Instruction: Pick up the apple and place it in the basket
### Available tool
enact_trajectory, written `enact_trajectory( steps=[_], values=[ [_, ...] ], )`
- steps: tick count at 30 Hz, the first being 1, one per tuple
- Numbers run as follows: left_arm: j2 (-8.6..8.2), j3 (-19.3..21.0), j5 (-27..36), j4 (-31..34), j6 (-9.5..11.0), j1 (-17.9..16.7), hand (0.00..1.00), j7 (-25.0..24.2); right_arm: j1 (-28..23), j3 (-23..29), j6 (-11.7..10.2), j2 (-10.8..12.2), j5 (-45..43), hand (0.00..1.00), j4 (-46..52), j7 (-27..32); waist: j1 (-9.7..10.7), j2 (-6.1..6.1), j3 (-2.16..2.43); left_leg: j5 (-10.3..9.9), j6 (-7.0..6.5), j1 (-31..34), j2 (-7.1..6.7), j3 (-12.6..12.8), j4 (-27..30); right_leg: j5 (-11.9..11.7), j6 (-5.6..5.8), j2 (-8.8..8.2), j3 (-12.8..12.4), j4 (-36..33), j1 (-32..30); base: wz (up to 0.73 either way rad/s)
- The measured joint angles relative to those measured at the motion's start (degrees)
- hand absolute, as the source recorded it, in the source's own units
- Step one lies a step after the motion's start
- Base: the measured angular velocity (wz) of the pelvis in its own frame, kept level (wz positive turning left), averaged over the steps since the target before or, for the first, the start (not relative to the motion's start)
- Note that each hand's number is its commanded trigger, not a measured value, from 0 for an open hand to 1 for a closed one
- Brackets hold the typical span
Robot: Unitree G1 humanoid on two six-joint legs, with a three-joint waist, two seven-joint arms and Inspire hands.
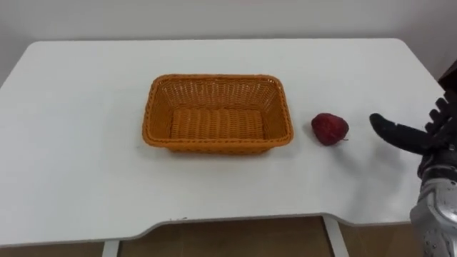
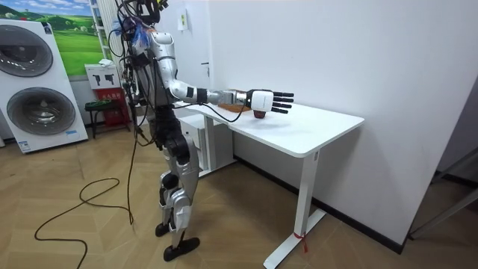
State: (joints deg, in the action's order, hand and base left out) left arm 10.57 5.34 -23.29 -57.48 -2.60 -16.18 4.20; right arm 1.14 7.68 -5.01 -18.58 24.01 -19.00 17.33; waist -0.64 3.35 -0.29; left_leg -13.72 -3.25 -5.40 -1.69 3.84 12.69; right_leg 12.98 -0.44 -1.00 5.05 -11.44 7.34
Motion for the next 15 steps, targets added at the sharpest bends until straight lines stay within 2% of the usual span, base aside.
enact_trajectory(
  steps=[8,15],
  values=[
    [0.13,0.09,-1.13,-0.45,0.06,0.38,0.00,-0.60,2.16,-1.64,0.02,-0.06,-2.61,0.00,-7.51,-4.68,-0.93,-0.15,-0.09,-0.01,0.01,-0.75,0.03,0.03,0.03,-0.09,-0.05,0.05,0.03,0.66,0.95,0.00],
    [0.13,0.04,-1.13,-1.23,-0.33,0.22,0.00,-2.36,3.79,-2.29,0.04,-0.12,-4.56,0.00,-10.34,-8.82,-1.64,-0.49,-0.28,-0.01,0.00,-0.14,0.01,-0.44,0.34,-0.24,-0.01,0.00,0.69,0.66,1.08,0.03]
  ],
)
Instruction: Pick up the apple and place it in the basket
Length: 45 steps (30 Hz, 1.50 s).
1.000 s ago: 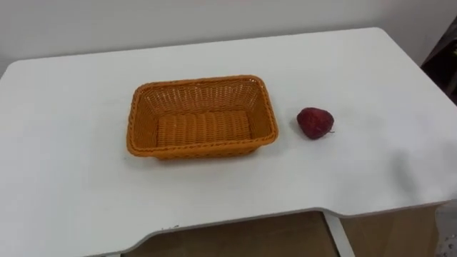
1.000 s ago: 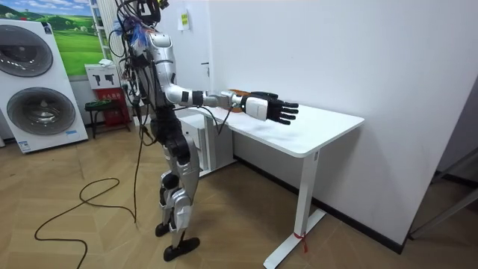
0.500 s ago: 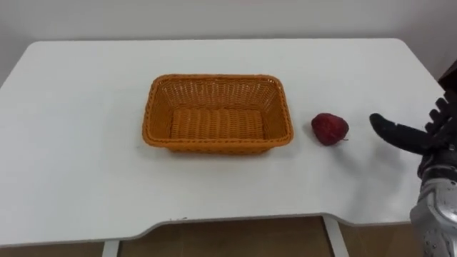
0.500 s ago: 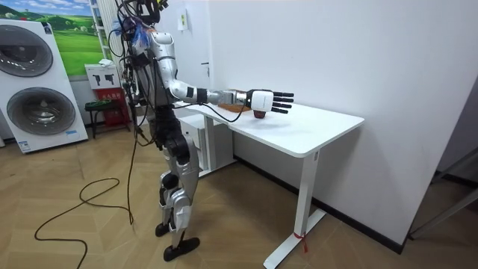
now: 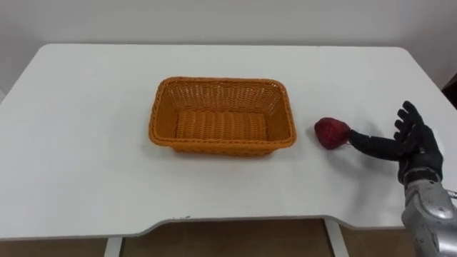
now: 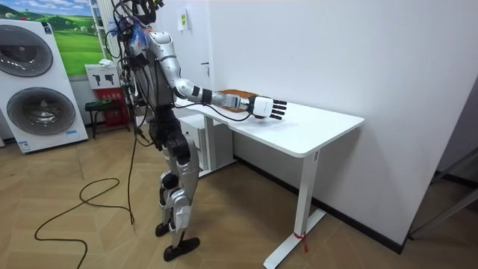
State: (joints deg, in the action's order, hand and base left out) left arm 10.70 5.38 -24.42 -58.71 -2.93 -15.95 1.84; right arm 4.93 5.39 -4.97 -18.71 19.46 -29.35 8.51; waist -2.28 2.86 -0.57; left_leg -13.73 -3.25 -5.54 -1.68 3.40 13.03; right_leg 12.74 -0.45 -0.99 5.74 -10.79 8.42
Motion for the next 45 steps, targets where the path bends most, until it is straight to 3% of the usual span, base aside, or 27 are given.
enact_trajectory(
  steps=[3,22,39,40,41,45],
  values=[
    [0.00,-0.04,0.02,-0.74,-0.79,0.26,0.00,-0.07,1.37,-1.02,0.01,-0.05,-0.02,0.00,-1.50,-1.11,0.19,-0.07,-0.02,0.00,0.01,0.07,0.01,-0.49,0.19,0.00,-0.01,-0.01,0.68,0.00,0.03,0.09],
    [0.04,-0.09,-0.08,-3.21,-0.81,0.75,0.00,-1.47,2.39,-3.00,0.09,-0.36,-2.20,0.00,-3.96,-4.35,-0.15,0.23,0.21,0.02,0.04,0.98,-0.28,-2.25,1.21,0.00,-0.01,-0.34,3.01,0.05,0.68,0.04],
    [0.10,0.13,-0.17,-2.83,-0.74,0.06,0.00,-2.49,2.44,-2.98,0.87,-1.46,-8.71,0.00,-5.36,-8.29,-1.56,0.84,0.32,0.33,-0.34,1.89,-1.10,-4.39,1.75,0.05,0.09,-0.95,5.06,0.08,0.78,0.07],
    [0.22,0.12,-0.15,-2.71,-0.70,0.08,0.00,-2.47,2.45,-2.99,0.87,-1.46,-9.28,0.44,-5.43,-8.66,-1.55,1.03,0.32,0.33,-0.34,1.93,-1.11,-4.46,1.76,0.05,0.09,-0.94,5.08,0.09,0.82,0.04],
    [0.31,0.11,-0.15,-2.71,-0.70,0.09,0.00,-2.46,2.45,-3.00,0.87,-1.46,-9.83,1.00,-5.61,-8.92,-1.56,1.21,0.30,0.34,-0.32,1.94,-1.11,-4.53,1.77,0.05,0.09,-0.94,5.17,0.09,0.87,0.03],
    [0.35,0.07,-0.11,-2.58,-0.44,0.17,0.00,-2.46,2.46,-3.09,0.84,-1.59,-12.35,1.00,-5.79,-9.08,-1.87,1.52,0.16,0.36,-0.29,1.96,-1.09,-4.64,1.74,0.05,0.09,-0.91,5.32,0.10,0.90,0.01]
  ],
)
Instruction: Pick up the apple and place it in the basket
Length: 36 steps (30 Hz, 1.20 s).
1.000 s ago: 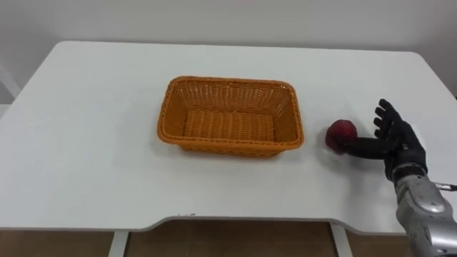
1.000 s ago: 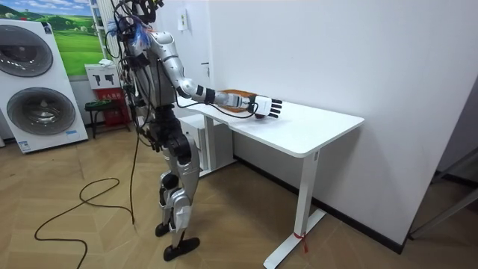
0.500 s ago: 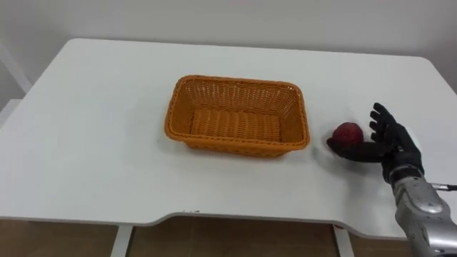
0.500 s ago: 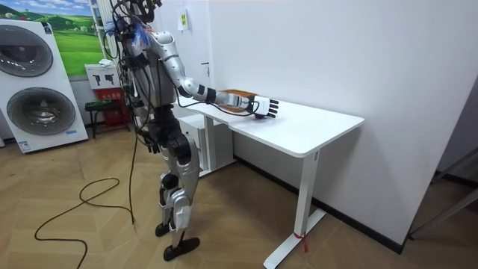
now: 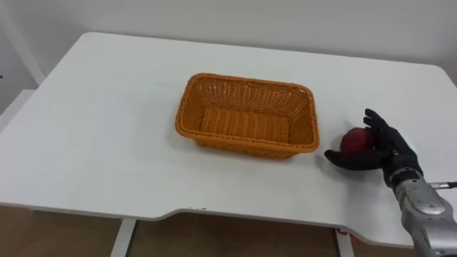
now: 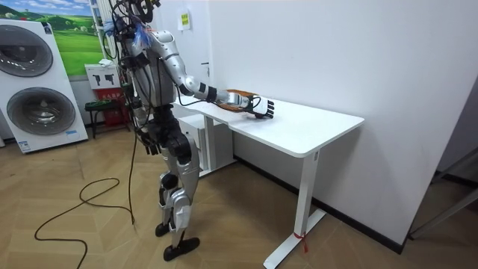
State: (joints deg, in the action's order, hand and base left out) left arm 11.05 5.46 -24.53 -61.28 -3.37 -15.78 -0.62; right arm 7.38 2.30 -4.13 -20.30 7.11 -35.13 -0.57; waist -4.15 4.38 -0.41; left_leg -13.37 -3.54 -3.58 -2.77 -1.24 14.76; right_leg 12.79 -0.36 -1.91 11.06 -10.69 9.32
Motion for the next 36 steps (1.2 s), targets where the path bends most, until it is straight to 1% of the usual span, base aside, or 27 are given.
enact_trajectory(
  steps=[6,9,11,16,20,21,24,27,28,30,31,34,36],
  values=[
    [0.72,-0.19,0.08,0.64,0.47,-0.07,0.00,-0.01,0.13,-0.76,-0.25,-2.17,-5.95,1.00,-0.48,1.24,-0.66,0.43,-0.18,0.00,0.02,-0.02,0.06,0.16,-0.06,0.00,0.00,0.04,-0.07,0.01,-0.02,0.00],
    [0.95,-0.36,0.14,0.65,0.51,-0.06,0.00,-0.03,0.19,-1.14,-0.21,-2.16,-7.10,1.00,-0.49,1.52,-0.73,0.59,-0.14,0.00,0.02,-0.02,0.04,0.17,-0.09,0.00,0.00,0.03,-0.07,0.01,-0.03,0.00],
    [1.26,-1.40,0.15,0.68,0.53,-0.06,0.00,-0.07,0.19,-1.20,-0.21,-2.15,-7.46,1.00,-0.49,1.68,-0.82,0.59,-0.14,0.00,0.01,-0.03,0.04,0.17,-0.09,0.00,0.00,0.03,-0.06,0.01,-0.03,0.00],
    [1.39,-1.42,0.14,0.67,0.53,-0.08,0.00,-0.08,0.21,-1.67,-0.21,-2.15,-7.68,1.00,-0.52,2.12,-0.83,0.57,-0.15,0.01,0.02,-0.12,0.04,0.16,-0.14,0.00,0.00,0.05,-0.06,0.06,0.06,0.00],
    [1.50,-2.34,0.07,0.66,0.48,0.41,0.00,-0.09,0.32,-2.28,-0.21,-2.15,-6.08,1.00,-0.97,2.94,-0.84,0.66,-0.09,0.01,0.02,-0.13,0.03,0.06,-0.12,0.00,0.00,0.04,-0.04,0.06,0.12,0.00],
    [1.52,-2.33,0.06,0.63,0.44,0.46,0.00,-0.09,0.44,-2.28,-0.22,-2.15,-4.34,1.00,-1.70,3.20,-0.88,0.49,-0.21,0.01,0.02,-0.18,0.03,0.05,0.00,0.00,0.00,0.05,-0.07,0.06,0.23,0.00],
    [1.52,-2.40,0.07,0.71,0.35,0.67,0.00,-0.09,0.63,-2.33,-0.07,-2.14,-1.07,1.00,-2.58,4.50,-0.88,0.33,-0.31,0.01,0.02,-0.27,0.02,0.19,0.04,-0.01,0.01,0.02,-0.07,0.06,0.33,0.00],
    [1.47,-2.42,0.10,0.71,-0.11,0.70,0.00,-0.09,0.63,-2.72,-0.07,-2.11,-0.39,1.00,-2.78,5.44,-0.84,-0.12,-0.41,0.00,0.02,-0.23,0.03,0.19,0.04,-0.02,0.02,0.02,-0.08,0.05,0.31,0.00],
    [1.46,-2.40,0.10,0.71,-0.23,0.70,0.00,-0.09,0.68,-2.72,-0.10,-2.11,-0.16,1.00,-2.74,5.63,-0.86,-0.25,-0.36,0.00,0.02,-0.20,0.03,0.18,0.03,-0.02,0.03,0.02,-0.08,0.04,0.28,0.00],
    [1.43,-2.33,0.07,0.72,-0.37,0.73,0.00,-0.09,0.70,-2.74,0.00,-2.11,0.30,1.00,-2.75,6.60,-0.83,-0.87,0.06,0.01,0.02,-0.32,0.03,0.20,-0.03,-0.03,0.03,0.00,-0.14,0.02,0.26,0.00],
    [1.41,-2.31,0.07,0.72,-0.37,0.76,0.00,-0.08,0.70,-2.76,0.06,-2.11,0.30,1.00,-2.76,6.94,-0.85,-1.02,0.14,0.01,0.02,-0.39,0.03,0.20,-0.04,-0.03,0.03,0.00,-0.16,0.02,0.28,0.00],
    [1.40,-2.30,0.21,0.75,-0.68,0.63,0.00,-0.05,0.69,-2.76,0.68,-2.07,0.19,1.00,-2.66,8.63,-0.70,-1.33,0.22,0.01,0.02,-1.07,0.03,0.40,-0.27,-0.01,0.05,-0.03,-0.18,0.03,0.88,0.00],
    [1.14,-2.30,0.21,0.73,-1.68,0.69,0.00,0.05,0.70,-2.68,1.76,-2.07,0.37,1.00,0.17,10.90,-0.53,-1.30,0.21,0.11,0.06,-1.02,0.06,0.66,-0.44,0.00,0.06,0.05,-1.04,0.03,0.63,-0.07]
  ],
)
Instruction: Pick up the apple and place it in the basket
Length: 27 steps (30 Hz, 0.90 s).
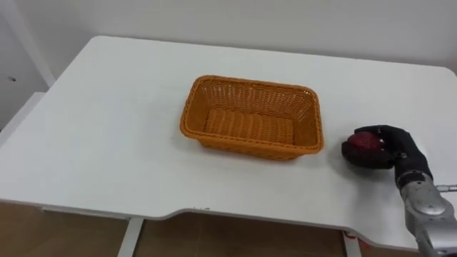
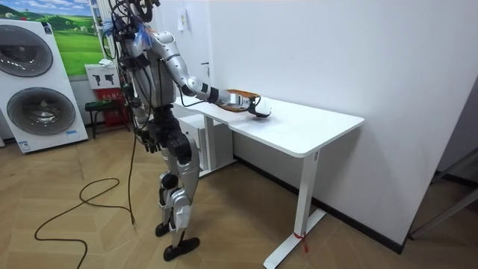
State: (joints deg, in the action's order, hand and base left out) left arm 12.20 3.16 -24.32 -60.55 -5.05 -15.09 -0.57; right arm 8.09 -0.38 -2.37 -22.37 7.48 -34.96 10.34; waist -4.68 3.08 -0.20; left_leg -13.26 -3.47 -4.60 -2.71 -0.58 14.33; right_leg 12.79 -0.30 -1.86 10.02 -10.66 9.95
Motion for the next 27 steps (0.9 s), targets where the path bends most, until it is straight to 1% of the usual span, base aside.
enact_trajectory(
  steps=[3,7,11,16,19,21,24,27],
  values=[
    [-0.19,0.00,-0.13,-0.10,-0.90,0.05,0.00,0.07,0.00,0.23,0.03,-0.01,0.12,1.00,4.77,1.99,0.54,0.29,0.07,0.05,-0.01,-0.05,-0.01,0.16,-0.41,0.00,0.00,0.05,-0.20,0.01,-0.03,-0.02],
    [-0.20,-0.02,-0.10,0.02,-0.91,-0.03,0.00,0.21,0.02,0.76,0.00,-0.02,0.24,1.00,9.66,4.13,1.25,0.56,0.21,0.07,-0.04,-0.15,-0.03,0.22,-0.58,0.00,0.00,0.04,-0.34,0.00,-0.01,0.00],
    [-0.18,0.00,-0.08,0.97,-1.13,0.04,0.00,0.40,0.02,1.05,0.01,-0.02,0.83,1.00,14.50,5.67,1.33,0.48,0.17,0.07,-0.05,-0.14,0.01,0.34,-0.60,-0.01,0.01,0.05,-0.43,-0.01,-0.07,0.00],
    [-0.20,0.03,-0.09,0.99,-0.77,0.39,0.00,0.39,0.05,1.28,0.00,-0.01,0.70,1.00,19.38,5.79,1.21,0.14,0.06,0.08,-0.02,-0.10,0.04,0.33,-0.64,-0.02,0.01,0.20,-1.08,-0.06,-0.46,-0.04],
    [-0.21,0.03,-0.05,0.86,-0.76,0.38,0.00,0.40,0.03,1.28,-0.04,0.00,-1.20,1.00,23.51,5.84,1.17,-0.07,-0.04,0.14,0.01,-0.15,0.02,0.49,-0.70,-0.04,0.02,0.23,-1.50,-0.02,-0.95,-0.06],
    [-0.20,0.04,-0.07,0.87,-0.76,0.55,0.00,0.43,0.03,1.28,-0.05,0.00,-2.29,1.00,25.59,5.96,1.23,-0.07,-0.04,0.14,0.01,-0.14,0.04,0.55,-0.78,-0.03,0.02,0.23,-1.52,0.02,-1.01,0.00],
    [-0.27,0.00,-0.12,0.88,-0.62,1.15,0.00,0.55,0.03,1.09,-0.09,0.03,-6.33,1.00,30.06,5.90,1.15,-0.05,-0.04,0.14,0.01,0.04,0.05,0.63,-0.86,-0.03,0.02,0.22,-1.60,0.02,-1.27,0.00],
    [-0.35,-0.17,-0.13,0.62,-0.55,1.54,0.00,1.48,0.04,0.36,-0.09,0.05,-10.88,1.00,32.45,5.52,0.70,0.02,0.01,0.14,0.01,-0.10,0.08,0.96,-0.95,-0.04,0.02,0.20,-1.63,0.00,-1.25,-0.05]
  ],
)
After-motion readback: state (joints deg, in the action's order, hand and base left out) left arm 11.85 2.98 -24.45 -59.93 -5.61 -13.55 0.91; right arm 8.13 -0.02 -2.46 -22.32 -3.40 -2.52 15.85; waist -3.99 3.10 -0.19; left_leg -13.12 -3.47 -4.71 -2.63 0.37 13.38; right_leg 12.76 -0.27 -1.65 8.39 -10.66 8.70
